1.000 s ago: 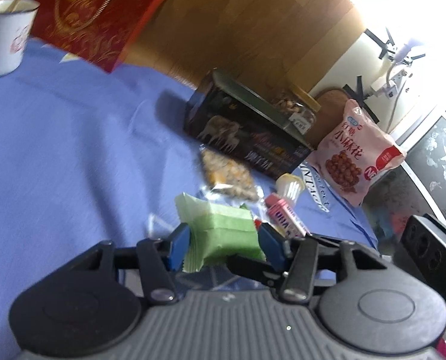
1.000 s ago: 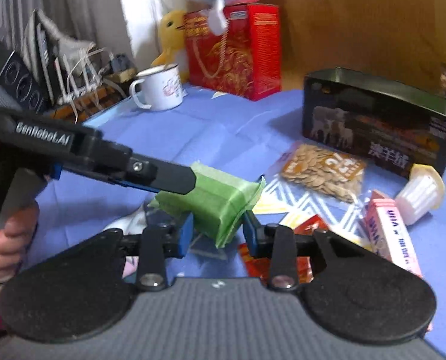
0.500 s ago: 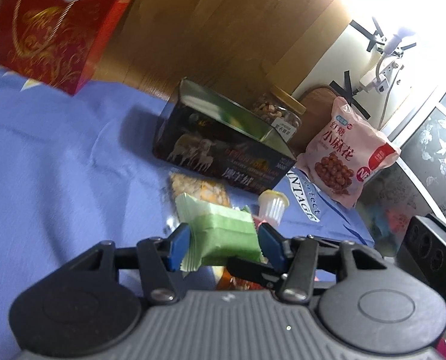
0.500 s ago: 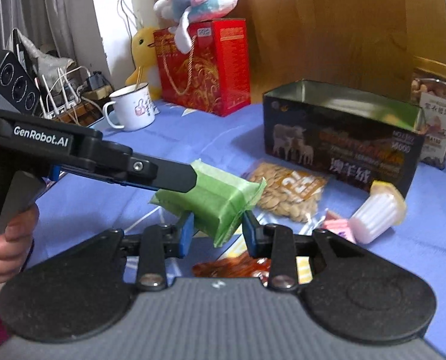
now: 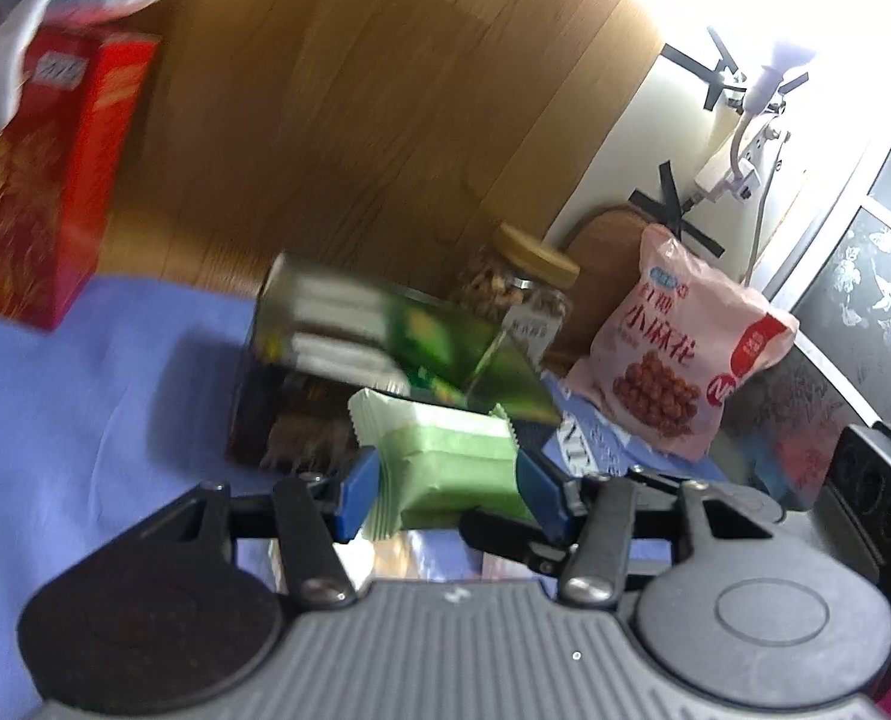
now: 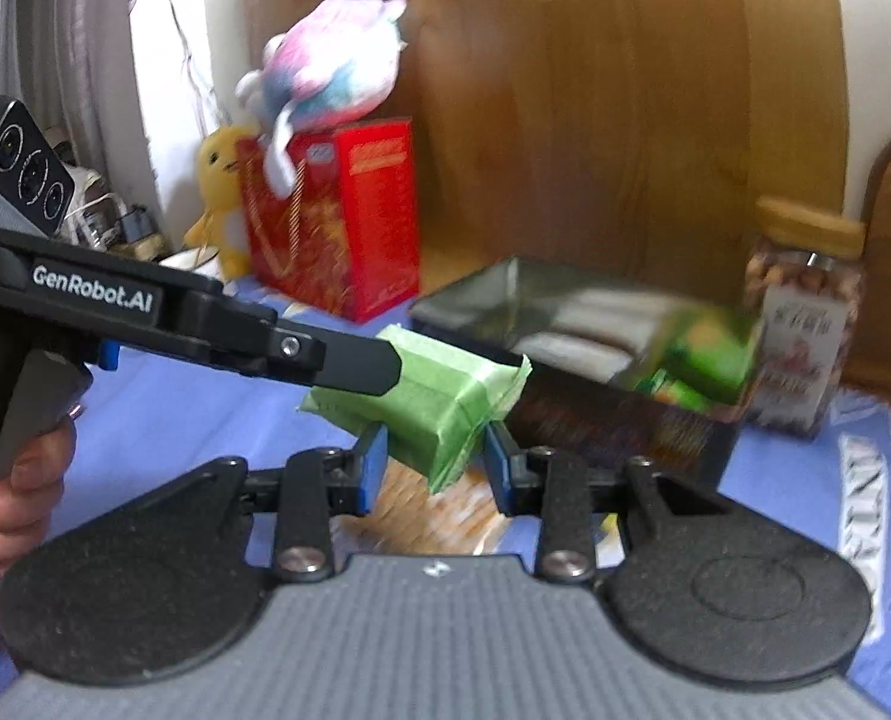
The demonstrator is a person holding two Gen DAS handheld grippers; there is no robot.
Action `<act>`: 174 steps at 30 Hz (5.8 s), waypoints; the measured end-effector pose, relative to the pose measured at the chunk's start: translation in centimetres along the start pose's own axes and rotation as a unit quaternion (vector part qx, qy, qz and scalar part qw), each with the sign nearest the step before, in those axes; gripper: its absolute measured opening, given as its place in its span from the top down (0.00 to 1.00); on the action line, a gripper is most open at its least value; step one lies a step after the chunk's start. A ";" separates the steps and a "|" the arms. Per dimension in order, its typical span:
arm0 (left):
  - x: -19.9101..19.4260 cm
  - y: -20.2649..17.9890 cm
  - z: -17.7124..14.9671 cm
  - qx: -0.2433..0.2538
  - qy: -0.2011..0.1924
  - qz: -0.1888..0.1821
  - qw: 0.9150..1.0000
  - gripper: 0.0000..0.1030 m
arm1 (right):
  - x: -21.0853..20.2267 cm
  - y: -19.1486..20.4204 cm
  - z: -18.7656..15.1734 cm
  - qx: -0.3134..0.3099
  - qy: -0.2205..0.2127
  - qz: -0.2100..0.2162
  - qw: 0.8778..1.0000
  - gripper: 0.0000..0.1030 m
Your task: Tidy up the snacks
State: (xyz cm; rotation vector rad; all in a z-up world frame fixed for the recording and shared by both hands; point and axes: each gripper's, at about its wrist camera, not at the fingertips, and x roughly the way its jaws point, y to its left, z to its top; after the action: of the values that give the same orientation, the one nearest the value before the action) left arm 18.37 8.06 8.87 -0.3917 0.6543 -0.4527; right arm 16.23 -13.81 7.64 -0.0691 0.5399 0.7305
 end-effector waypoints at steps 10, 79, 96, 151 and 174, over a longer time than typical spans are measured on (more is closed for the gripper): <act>6.3 -0.5 5.4 0.015 -0.015 -0.011 1.000 0.51 | 2.1 -4.8 3.9 -0.009 -0.039 -0.054 0.998 0.63; 7.7 -5.6 -8.6 0.039 0.134 -0.005 0.990 0.48 | -9.1 -1.5 -12.0 0.049 0.062 -0.142 0.987 0.69; 6.8 -5.4 -9.1 0.036 0.135 -0.010 0.990 0.48 | -8.3 1.2 -12.1 0.027 0.088 -0.133 0.987 0.71; 7.7 -6.4 -8.4 0.045 0.146 -0.035 0.988 0.61 | -9.7 -1.7 -12.6 0.042 0.050 -0.200 0.978 0.70; 6.6 1.1 6.3 0.021 -0.017 0.057 0.998 0.59 | 1.8 -4.7 1.9 0.018 -0.028 -0.121 0.992 0.68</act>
State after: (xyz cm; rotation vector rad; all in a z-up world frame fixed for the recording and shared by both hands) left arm 27.42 6.91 9.67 -0.3201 0.6301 -0.3498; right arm 21.27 -15.78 7.85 -0.0784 0.4816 0.4841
